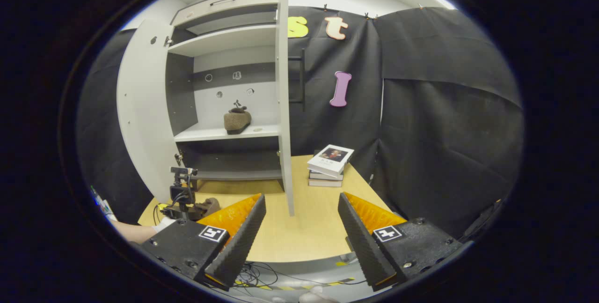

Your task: Grab one shoe with the right hand and put it into the shoe cabinet, grab the other shoe with the left hand and put it into the shoe cabinet; then close the right door with the right hand and the left door with the left hand.

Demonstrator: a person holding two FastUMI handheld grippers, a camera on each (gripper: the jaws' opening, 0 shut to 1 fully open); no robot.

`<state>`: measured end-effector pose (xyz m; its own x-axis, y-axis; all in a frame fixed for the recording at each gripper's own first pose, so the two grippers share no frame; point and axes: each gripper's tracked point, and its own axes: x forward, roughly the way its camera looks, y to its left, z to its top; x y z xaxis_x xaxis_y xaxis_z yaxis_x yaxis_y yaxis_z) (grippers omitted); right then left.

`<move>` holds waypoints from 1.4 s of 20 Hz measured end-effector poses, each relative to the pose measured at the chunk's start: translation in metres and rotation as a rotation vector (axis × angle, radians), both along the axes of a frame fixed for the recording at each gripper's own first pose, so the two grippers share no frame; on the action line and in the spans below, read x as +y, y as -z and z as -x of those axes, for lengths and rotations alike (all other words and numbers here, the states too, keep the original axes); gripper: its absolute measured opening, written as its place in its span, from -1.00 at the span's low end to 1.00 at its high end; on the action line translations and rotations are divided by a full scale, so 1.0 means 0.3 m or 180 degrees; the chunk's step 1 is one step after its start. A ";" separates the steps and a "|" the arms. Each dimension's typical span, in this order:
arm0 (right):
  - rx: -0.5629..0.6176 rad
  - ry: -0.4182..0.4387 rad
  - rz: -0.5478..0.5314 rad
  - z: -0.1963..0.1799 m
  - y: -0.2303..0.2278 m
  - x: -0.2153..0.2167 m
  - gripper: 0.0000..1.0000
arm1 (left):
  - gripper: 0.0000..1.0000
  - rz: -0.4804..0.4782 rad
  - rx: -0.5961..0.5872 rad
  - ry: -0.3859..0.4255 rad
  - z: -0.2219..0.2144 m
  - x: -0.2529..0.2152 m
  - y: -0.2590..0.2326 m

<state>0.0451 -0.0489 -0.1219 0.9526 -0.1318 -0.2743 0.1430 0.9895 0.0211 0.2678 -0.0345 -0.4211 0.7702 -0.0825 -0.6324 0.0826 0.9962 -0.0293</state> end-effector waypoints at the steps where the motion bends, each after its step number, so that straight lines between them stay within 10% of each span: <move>1: -0.0028 -0.0020 -0.0009 0.001 -0.007 0.006 0.97 | -1.00 -0.0048 -0.0077 0.0009 -0.001 0.004 -0.053; 19: -0.0295 -0.0470 -0.0167 -0.181 -0.090 -0.032 0.97 | -0.96 0.0023 -0.1072 -0.0180 -0.426 -0.068 -1.142; 28: -0.0241 -0.0434 -0.0202 -0.274 -0.091 -0.175 0.98 | -0.96 -0.0105 -0.1099 -0.0348 -0.836 -0.058 -1.242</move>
